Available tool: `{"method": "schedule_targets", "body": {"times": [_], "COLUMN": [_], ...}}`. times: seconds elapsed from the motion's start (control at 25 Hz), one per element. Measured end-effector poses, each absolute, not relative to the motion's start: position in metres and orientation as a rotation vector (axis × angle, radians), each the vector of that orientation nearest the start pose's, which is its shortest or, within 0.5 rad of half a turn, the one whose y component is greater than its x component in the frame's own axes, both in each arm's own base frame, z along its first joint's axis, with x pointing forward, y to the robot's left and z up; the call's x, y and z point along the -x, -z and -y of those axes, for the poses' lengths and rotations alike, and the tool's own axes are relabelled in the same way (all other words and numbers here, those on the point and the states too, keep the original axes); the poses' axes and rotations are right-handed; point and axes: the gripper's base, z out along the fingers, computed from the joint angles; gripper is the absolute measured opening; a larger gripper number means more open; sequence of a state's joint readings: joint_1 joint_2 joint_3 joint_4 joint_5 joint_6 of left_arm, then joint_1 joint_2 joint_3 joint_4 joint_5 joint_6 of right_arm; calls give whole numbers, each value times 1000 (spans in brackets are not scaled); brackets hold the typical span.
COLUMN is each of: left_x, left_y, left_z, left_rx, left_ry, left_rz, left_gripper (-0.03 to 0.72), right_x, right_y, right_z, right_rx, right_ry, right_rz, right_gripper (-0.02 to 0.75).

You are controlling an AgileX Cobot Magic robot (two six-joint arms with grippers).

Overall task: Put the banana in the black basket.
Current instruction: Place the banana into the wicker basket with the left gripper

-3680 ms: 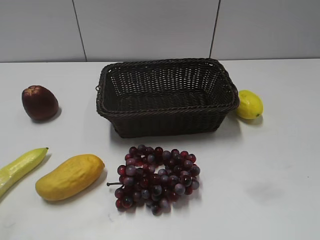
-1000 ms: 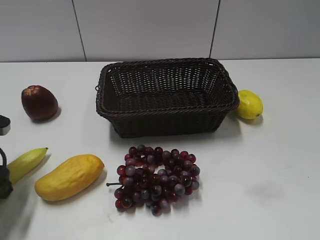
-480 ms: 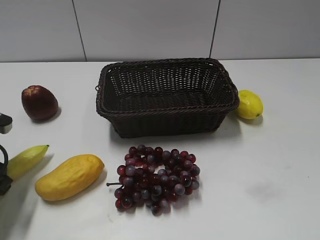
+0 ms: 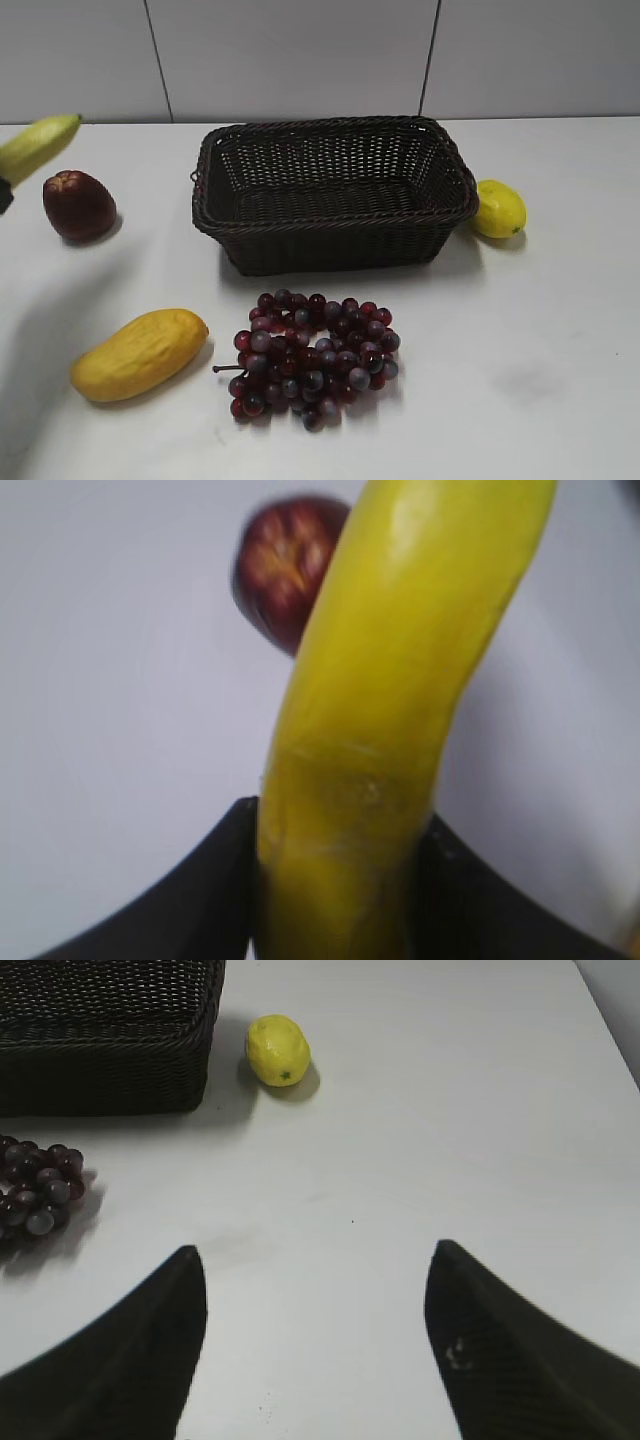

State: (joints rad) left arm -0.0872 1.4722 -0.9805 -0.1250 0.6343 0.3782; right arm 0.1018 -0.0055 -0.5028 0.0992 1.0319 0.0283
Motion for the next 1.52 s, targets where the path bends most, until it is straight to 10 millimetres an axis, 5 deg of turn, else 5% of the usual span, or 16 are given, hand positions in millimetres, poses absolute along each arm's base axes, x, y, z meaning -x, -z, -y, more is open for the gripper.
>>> {"method": "schedule_targets", "body": {"times": [0.28,0.48,0.64,1.0,1.28,1.52], "left_x": [-326,-332,-339,-348,-355,-357], "left_y": [-328,-351,-337,-268,-225,-217], "left_z": [55,94,134,219,243,245], "left_rx": [-513,-580,-699,-1110,-1201,-1209], "left_ry": [5,37,52,-24,-8,-6], "left_rz": [-2218,-2000,-1915,-1747,-1725,-1733], "left_gripper": [409,409,409,409,409,434], "right_x": [6,6,6,6,6,6], "right_y": [-281,-281,-281,-281,-281,-281], "right_z": [-7,-7,-7,-7,-7,-7], "right_rx": [77,77,77,77,77,77], "right_ry": [-201,-201,-201,-201,-201,-201], "right_rz": [-2008,-2008,-2008,-2008,-2008,-2008], "right_gripper": [519,519,519,519,519,519]}}
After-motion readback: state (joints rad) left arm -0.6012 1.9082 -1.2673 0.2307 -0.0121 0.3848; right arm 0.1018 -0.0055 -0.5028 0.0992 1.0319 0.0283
